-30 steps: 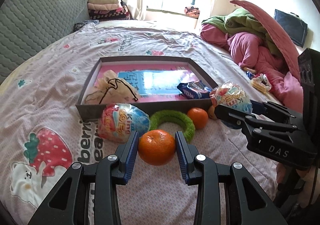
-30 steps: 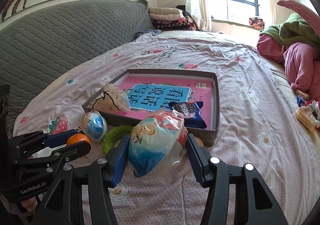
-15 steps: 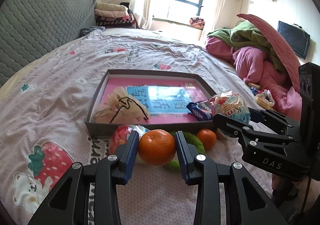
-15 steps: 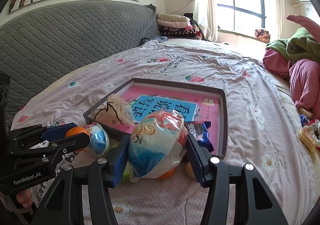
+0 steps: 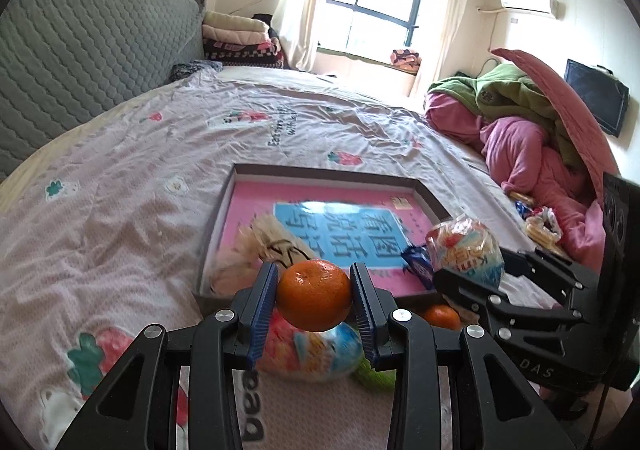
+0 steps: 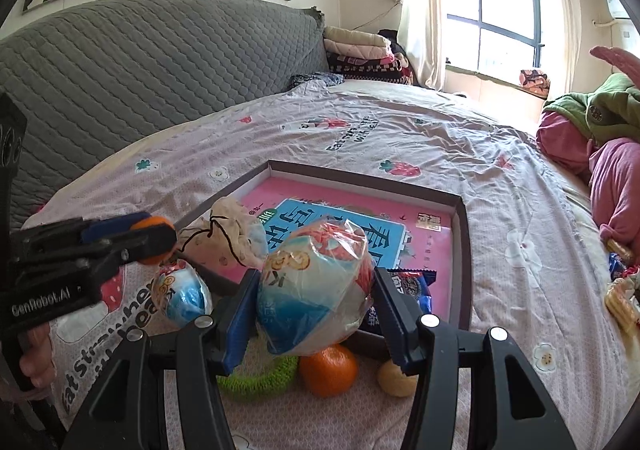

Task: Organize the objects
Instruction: 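Lift the orange and egg toy and carry both over the tray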

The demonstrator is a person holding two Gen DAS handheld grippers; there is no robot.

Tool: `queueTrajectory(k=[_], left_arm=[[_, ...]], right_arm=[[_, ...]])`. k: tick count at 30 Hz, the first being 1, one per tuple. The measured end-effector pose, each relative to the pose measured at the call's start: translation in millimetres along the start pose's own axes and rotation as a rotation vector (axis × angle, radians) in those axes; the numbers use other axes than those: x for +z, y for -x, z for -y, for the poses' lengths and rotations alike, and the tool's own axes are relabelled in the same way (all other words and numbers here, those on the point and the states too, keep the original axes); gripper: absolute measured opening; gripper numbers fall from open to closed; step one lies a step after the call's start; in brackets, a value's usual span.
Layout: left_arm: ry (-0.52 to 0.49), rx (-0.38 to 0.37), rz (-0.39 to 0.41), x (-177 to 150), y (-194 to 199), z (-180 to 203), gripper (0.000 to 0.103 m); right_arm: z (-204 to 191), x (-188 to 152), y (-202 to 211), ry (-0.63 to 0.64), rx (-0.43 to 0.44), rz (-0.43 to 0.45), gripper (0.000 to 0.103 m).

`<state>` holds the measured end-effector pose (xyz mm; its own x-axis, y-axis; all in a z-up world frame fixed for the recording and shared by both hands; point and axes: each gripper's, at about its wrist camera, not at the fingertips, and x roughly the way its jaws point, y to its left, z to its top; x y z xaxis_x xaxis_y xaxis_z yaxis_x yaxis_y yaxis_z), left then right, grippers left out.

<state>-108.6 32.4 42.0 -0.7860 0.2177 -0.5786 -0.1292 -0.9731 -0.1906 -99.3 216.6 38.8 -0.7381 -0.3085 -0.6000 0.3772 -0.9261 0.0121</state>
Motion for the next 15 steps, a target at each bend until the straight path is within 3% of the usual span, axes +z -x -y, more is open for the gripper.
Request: queueTrajectory(k=[15], left_arm=[[0.029,0.066,-0.035,30.1,-43.8,-34.4,0.038]], right_arm=[[-0.6,9.5,-42.9,0.041,-0.012,-0.052,0.056]])
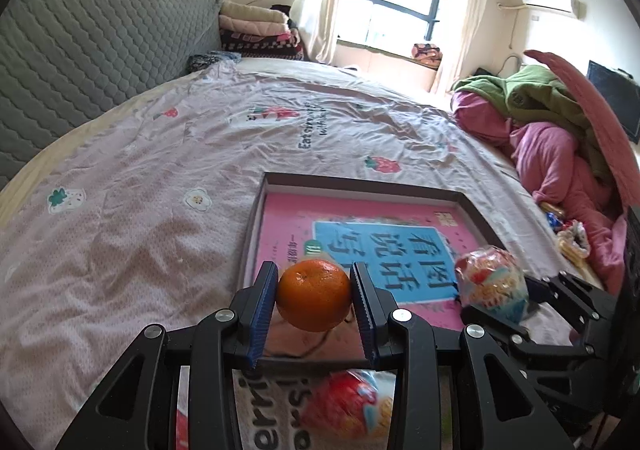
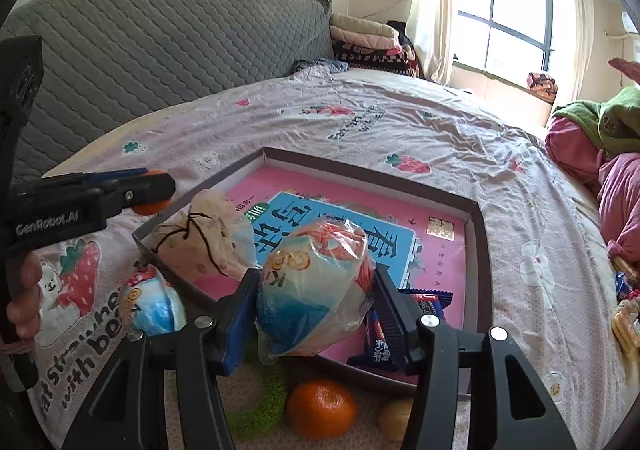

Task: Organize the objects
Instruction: 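Lift the orange and egg toy and carry both over the tray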

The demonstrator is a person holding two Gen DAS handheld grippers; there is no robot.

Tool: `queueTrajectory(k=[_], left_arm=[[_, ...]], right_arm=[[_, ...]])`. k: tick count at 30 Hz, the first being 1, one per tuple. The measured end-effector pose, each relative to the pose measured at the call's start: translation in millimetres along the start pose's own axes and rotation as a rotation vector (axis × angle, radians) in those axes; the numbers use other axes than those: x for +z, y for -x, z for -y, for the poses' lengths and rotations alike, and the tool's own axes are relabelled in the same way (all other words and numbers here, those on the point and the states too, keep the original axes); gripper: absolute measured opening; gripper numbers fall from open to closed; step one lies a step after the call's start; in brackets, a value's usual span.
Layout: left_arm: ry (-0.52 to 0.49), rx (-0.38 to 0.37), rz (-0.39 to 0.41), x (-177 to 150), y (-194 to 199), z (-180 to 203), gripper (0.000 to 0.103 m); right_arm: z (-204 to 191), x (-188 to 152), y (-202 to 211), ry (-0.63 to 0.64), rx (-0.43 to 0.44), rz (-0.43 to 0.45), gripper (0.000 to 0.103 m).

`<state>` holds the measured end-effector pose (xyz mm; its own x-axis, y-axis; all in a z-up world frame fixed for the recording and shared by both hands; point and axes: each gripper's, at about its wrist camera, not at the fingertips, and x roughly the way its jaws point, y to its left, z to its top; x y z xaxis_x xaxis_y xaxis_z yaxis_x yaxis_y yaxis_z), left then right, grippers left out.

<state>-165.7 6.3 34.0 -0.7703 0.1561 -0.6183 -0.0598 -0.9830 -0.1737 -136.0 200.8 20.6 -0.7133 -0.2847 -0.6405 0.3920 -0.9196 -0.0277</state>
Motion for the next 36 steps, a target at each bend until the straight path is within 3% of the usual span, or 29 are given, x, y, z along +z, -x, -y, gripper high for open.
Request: queueTrajectory(k=[21,36], left_arm=[[-0.038,0.021,-0.092,-10.9,-54.3,1.5,0.038],[-0.039,0.02,-0.088,-17.6,-51.8,1.5,0.04]], right_arm=[[-4.7,-1.0,-26.8,0.017,0.002,-0.056,0.056],[3.5,-4.7,-34.8,-0.032,0.023,-0.086,0.056]])
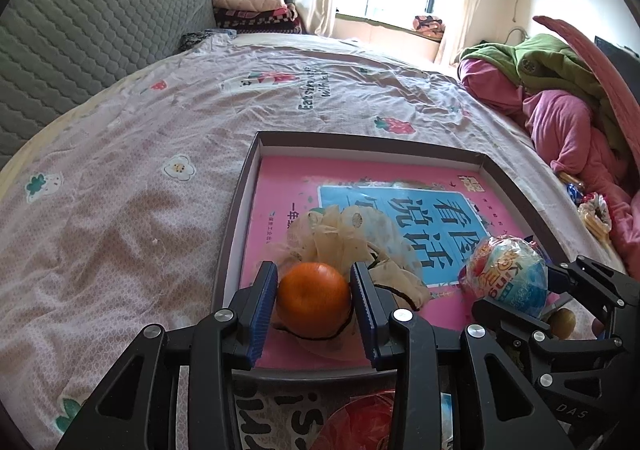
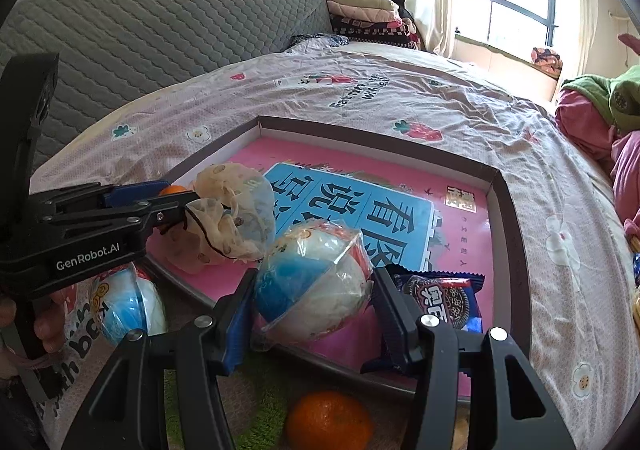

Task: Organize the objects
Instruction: 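Lift the orange and egg toy and carry both over the tray, then lower the orange and egg toy into the tray and open both grippers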

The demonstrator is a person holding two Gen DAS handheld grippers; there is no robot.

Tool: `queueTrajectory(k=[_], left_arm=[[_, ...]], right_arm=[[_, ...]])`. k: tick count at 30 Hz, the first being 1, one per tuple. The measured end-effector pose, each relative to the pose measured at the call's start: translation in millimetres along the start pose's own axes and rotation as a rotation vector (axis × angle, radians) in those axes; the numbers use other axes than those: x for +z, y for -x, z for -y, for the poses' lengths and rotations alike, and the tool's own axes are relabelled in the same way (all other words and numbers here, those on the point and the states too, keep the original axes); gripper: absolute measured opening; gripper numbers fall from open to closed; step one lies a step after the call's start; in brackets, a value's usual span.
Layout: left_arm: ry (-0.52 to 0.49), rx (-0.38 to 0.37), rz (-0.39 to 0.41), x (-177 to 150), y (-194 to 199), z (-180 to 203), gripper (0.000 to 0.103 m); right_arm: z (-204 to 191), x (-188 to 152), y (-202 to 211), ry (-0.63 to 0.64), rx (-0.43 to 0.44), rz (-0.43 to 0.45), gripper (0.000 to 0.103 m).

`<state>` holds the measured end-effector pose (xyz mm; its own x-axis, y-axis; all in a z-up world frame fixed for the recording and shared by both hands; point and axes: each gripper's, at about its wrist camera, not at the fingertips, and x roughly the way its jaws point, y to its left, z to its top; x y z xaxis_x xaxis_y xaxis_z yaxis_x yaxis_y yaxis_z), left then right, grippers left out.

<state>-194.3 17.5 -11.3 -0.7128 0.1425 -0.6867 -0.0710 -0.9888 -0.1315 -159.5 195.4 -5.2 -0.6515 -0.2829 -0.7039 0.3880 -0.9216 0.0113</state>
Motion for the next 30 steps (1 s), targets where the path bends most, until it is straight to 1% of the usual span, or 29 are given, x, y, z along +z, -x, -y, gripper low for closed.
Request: queueTrajectory(k=[3,11,15,20,30], left_arm=[[0.004,0.003,-0.002,-0.8,-0.1,-1.4,0.046],[0.024,-0.005,0.025,-1.9,9.6,-4.3,0.047],[0.03,-0.011,0.034,0.0,14.2,-4.9,0.052],[0.029,-0.016,0.037,-0.2,17.4,-4.7,0.053],[0.027,-0.025,0.041,-3.2,26.4,-4.6,0.053]], right_arm=[[1.0,-0.2,-0.1,-0.008,0.004,-0.002,0.056],[4.7,-1.9,0.3,-0.04,0.018,-0.009,0.056],[4.3,-2.6,1.2,-0.041,0.011,-0.009,0.058],[6.7,-2.2,1.4,-0.052,0.005,-0.012,0.063],[5.9,-1.9,2.1,-0.046,-0.004,-0.014,0.065]])
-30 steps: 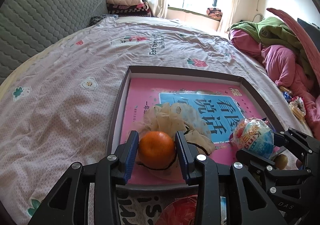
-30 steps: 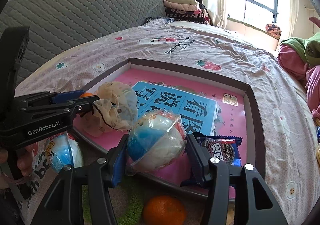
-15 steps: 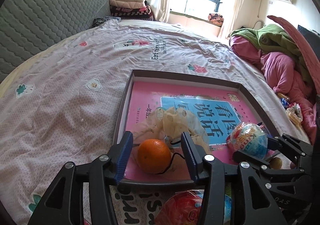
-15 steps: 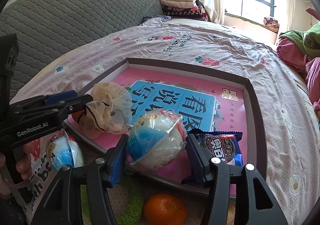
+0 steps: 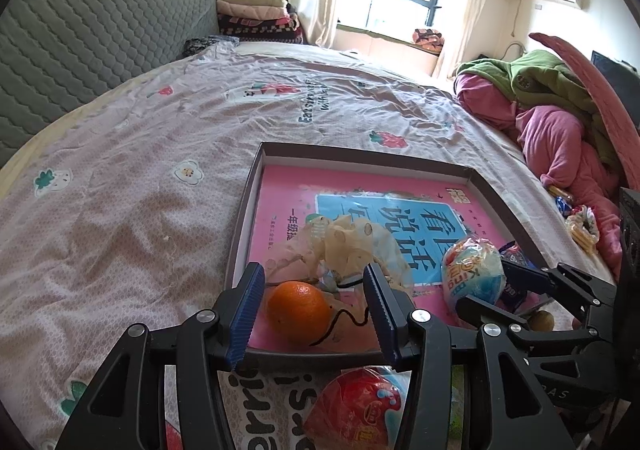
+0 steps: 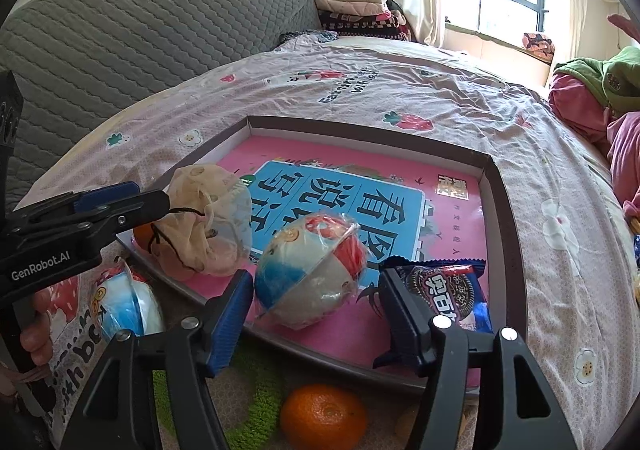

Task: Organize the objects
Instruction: 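Lower the orange and egg toy into the tray and open both grippers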

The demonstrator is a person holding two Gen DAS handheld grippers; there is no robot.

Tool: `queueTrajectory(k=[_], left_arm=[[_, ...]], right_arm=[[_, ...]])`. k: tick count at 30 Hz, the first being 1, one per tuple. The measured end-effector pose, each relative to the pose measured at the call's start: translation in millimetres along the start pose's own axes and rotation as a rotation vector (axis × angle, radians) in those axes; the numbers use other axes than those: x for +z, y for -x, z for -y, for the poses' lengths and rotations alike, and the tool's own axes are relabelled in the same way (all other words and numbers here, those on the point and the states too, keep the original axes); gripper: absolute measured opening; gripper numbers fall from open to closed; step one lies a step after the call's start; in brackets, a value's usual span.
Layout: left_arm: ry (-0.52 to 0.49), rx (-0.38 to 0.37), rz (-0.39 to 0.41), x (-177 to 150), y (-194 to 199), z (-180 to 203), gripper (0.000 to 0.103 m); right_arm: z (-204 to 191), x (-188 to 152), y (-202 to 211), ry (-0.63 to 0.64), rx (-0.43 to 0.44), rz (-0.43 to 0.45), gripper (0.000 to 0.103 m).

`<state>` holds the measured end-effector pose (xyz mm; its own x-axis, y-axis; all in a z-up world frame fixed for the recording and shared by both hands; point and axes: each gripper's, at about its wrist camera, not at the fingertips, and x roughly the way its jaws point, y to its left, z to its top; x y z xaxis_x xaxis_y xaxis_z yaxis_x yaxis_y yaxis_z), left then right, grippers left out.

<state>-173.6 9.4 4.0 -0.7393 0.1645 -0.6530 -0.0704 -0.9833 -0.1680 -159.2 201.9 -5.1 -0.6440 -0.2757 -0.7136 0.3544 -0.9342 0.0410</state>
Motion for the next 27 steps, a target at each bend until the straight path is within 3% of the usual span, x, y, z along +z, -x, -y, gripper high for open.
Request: queueTrajectory(k=[27], left_arm=[[0.012,0.004,0.018,-9.8,30.6,9.9,0.06]], right_arm=[[8.3,5.9,32.2,-0.023,-0.009,0.064,0.066]])
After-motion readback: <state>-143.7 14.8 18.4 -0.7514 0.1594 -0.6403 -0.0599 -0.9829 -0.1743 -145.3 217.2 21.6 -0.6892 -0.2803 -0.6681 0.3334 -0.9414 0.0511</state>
